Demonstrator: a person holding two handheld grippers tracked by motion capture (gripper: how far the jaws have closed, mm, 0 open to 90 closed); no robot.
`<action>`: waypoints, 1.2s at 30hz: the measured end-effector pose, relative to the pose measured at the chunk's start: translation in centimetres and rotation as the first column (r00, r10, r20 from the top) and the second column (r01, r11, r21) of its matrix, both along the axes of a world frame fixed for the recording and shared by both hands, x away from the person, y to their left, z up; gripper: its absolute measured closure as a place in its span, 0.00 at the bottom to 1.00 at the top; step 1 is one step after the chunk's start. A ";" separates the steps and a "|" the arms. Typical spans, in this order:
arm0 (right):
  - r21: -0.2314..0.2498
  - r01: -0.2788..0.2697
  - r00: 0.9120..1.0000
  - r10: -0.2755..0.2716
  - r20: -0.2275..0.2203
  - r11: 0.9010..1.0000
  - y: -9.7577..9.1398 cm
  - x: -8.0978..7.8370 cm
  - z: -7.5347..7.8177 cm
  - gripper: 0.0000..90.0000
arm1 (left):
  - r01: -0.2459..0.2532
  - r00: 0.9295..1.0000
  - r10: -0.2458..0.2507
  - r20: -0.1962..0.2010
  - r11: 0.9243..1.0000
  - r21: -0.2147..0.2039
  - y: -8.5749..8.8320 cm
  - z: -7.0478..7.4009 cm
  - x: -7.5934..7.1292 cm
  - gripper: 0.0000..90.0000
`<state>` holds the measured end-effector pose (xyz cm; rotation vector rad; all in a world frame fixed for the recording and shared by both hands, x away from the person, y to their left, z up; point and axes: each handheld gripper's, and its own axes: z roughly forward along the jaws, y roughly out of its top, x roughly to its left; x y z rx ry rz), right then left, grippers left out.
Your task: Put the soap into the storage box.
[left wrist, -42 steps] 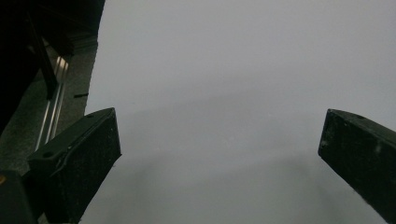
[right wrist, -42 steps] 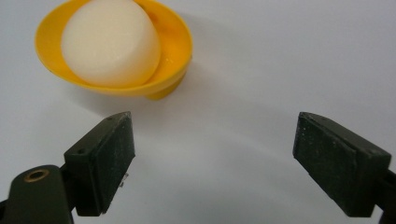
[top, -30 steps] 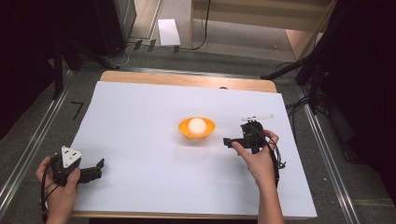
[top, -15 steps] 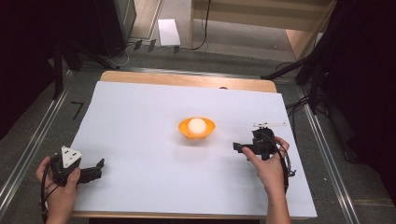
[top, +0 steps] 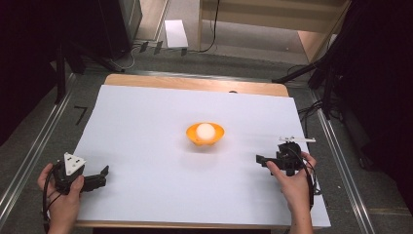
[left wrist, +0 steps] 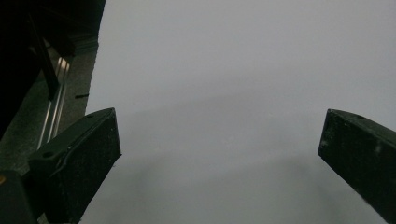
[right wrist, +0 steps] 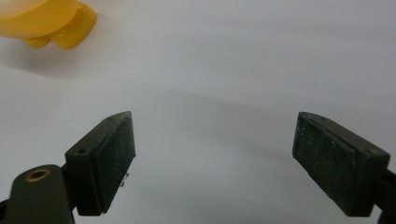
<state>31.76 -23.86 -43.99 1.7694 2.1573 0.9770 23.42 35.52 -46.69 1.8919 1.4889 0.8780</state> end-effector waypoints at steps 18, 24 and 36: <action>0.024 0.052 0.997 -0.053 0.056 0.998 -4.2 -3.2 -1.8 0.16 | 0.002 1.000 -0.002 0.003 1.000 0.004 -0.1 0.0 0.0 0.00; 0.036 0.057 0.992 -0.061 0.112 0.998 -5.7 -4.8 -2.1 0.16 | 0.002 1.000 -0.002 0.003 1.000 0.004 0.0 0.0 0.0 0.00; 0.066 0.081 0.974 -0.093 0.208 0.995 -8.9 -7.7 -3.3 0.23 | 0.002 1.000 -0.002 0.001 1.000 0.002 0.0 0.0 0.0 0.00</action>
